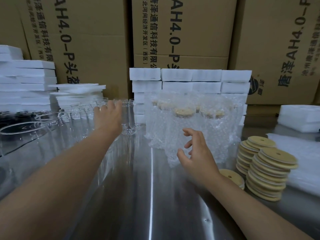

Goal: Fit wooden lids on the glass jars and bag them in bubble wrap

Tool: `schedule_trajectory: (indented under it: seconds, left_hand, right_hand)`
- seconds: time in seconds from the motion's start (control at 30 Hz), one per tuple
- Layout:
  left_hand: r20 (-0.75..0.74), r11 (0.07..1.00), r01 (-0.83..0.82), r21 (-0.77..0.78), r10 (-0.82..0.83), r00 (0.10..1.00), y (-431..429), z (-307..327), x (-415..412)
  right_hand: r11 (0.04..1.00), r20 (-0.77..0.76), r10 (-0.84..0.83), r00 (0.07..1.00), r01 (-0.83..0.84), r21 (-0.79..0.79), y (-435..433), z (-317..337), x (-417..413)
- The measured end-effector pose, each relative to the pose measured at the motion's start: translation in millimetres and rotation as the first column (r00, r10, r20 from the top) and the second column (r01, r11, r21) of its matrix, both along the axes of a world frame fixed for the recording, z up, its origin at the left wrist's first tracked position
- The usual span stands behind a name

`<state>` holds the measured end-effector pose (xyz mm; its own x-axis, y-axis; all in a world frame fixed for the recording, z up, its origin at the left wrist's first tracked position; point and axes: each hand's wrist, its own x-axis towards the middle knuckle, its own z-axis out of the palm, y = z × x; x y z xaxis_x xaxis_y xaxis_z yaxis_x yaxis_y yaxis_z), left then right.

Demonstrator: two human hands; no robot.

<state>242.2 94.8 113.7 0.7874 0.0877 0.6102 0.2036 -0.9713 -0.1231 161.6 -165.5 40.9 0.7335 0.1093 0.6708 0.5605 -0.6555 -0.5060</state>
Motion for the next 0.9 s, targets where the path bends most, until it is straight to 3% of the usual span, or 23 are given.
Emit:
schedule_trajectory:
  seconds: [0.2,0.3,0.47,0.63,0.77,0.9]
  left_hand:
    - [0.077,0.988,0.156,-0.008,-0.155,0.985,-10,-2,-7]
    - [0.186,0.957,0.291,-0.017,-0.283,0.941,-31,-5,-27]
    - [0.420,0.826,0.538,0.170,-0.555,0.718,-69,-29,-73]
    - [0.454,0.658,0.672,0.340,-0.740,0.496,-94,-50,-104]
    - [0.399,0.490,0.736,0.467,-0.860,0.319,-103,-64,-120]
    - [0.290,0.364,0.737,0.570,-0.928,0.234,-98,-73,-124]
  right_hand:
    - [1.000,0.005,0.014,1.000,-0.014,-0.021,1,-1,-1]
    - [1.000,0.014,0.017,1.000,-0.017,-0.010,0,1,-1]
    - [0.987,-0.012,0.153,0.988,-0.153,0.052,2,2,-7]
    - [0.960,-0.138,0.280,0.950,-0.272,0.074,9,-3,-8]
    - [0.957,-0.176,0.289,0.941,-0.281,0.070,8,-2,-10]
    - [0.972,-0.109,0.236,0.966,-0.235,0.027,9,1,-18]
